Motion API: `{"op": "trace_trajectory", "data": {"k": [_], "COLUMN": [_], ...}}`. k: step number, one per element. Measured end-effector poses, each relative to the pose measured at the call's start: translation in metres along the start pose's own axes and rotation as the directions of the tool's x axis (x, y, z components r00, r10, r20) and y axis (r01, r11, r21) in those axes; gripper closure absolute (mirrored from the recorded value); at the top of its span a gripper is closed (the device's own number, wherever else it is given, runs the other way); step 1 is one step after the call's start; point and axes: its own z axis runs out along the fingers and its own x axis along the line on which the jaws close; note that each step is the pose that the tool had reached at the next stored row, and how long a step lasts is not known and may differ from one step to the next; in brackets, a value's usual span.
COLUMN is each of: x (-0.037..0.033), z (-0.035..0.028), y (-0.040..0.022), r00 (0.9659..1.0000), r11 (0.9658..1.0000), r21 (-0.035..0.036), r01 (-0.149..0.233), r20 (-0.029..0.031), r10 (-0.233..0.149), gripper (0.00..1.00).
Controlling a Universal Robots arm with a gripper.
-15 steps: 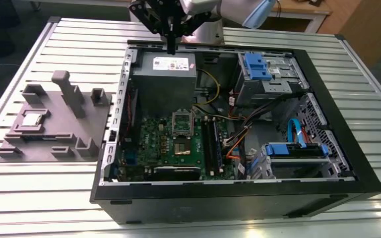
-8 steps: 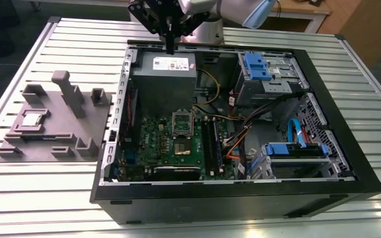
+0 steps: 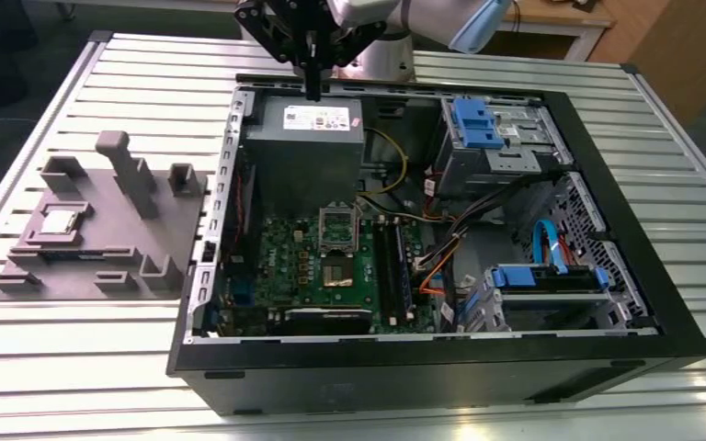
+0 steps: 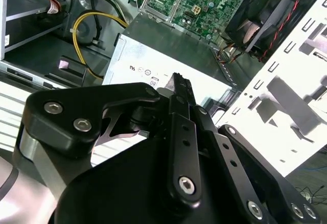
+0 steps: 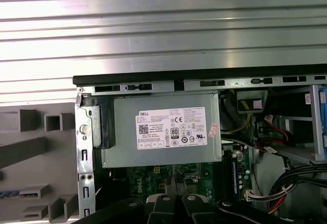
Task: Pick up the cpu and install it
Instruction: 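Reach for the cpu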
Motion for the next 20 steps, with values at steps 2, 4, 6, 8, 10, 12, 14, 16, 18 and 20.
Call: {"op": "trace_trajectory", "data": {"k": [2,4,6,8,10,12,14,16,18,20], "x": [0.0002,0.0006,0.001,0.0015,0.0021,0.0028,0.0036,0.0043,0.005,0.0057], "z": [0.0,0.0,0.0,0.0,0.0,0.0,-0.0001,-0.0001,-0.0001,-0.0001], "y": [0.0,0.0,-0.0001,-0.0001,-0.0002,-0.0002,-0.0003,-0.0003,-0.0004,-0.0004], "r00": [1.0,1.0,1.0,1.0,1.0,1.0,1.0,1.0,1.0,1.0], "r11": [1.0,1.0,1.0,1.0,1.0,1.0,1.0,1.0,1.0,1.0], "r21": [-0.0001,-0.0002,-0.0002,-0.0002,-0.0002,-0.0003,-0.0003,-0.0003,-0.0003,-0.0003], "r01": [0.0,0.0,0.0,0.0,0.0,0.0,0.0,0.0,0.0,0.0], "r20": [0.0,0.0,0.0001,0.0,0.0001,0.0,0.0001,0.0,0.0,0.0], "r10": [0.0,0.0,0.0,0.0,0.0,0.0,0.0,0.0,0.0,0.0], "gripper": [0.9,0.9,0.9,0.9,0.9,0.9,0.9,0.9,0.9,0.9]}}
